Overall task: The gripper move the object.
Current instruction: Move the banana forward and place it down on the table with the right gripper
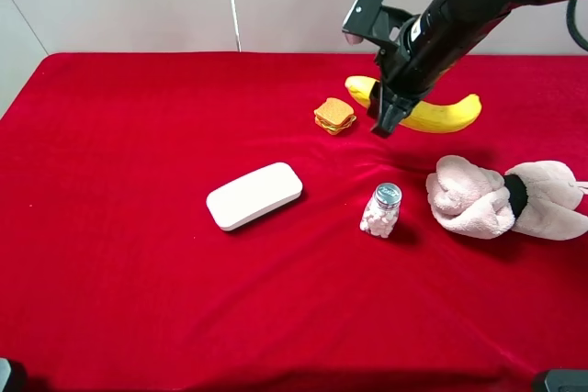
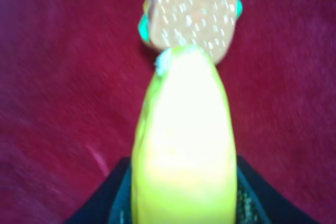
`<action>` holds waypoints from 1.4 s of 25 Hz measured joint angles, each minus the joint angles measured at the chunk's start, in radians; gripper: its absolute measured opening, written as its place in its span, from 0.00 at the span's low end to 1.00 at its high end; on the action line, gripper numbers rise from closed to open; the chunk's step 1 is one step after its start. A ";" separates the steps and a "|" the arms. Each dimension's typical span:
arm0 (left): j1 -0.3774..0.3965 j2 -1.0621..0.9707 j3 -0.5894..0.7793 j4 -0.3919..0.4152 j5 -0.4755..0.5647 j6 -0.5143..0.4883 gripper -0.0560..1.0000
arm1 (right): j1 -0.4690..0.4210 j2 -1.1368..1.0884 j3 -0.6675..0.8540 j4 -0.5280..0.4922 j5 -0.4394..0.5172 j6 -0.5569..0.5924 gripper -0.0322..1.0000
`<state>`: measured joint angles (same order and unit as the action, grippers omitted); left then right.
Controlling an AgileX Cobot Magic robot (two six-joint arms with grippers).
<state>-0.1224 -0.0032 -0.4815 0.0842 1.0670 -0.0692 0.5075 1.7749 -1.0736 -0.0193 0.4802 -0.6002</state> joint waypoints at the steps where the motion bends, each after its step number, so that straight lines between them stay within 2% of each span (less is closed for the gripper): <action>1: 0.000 0.000 0.000 0.000 0.000 0.000 0.95 | 0.007 -0.005 0.000 0.019 0.000 0.000 0.29; 7: 0.000 0.000 0.000 0.000 0.000 0.000 0.95 | 0.057 -0.033 -0.029 0.105 0.012 0.000 0.29; 22: 0.000 0.000 0.000 0.000 0.000 0.000 0.95 | 0.226 0.011 -0.234 0.115 0.099 0.000 0.29; 27: 0.000 0.000 0.000 0.000 0.000 0.000 0.95 | 0.279 0.121 -0.367 0.117 0.171 0.000 0.29; 35: 0.000 0.000 0.000 0.000 0.000 0.000 0.95 | 0.347 0.323 -0.688 0.117 0.326 0.000 0.29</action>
<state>-0.1224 -0.0032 -0.4815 0.0842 1.0670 -0.0692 0.8541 2.0975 -1.7620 0.0981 0.8062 -0.6002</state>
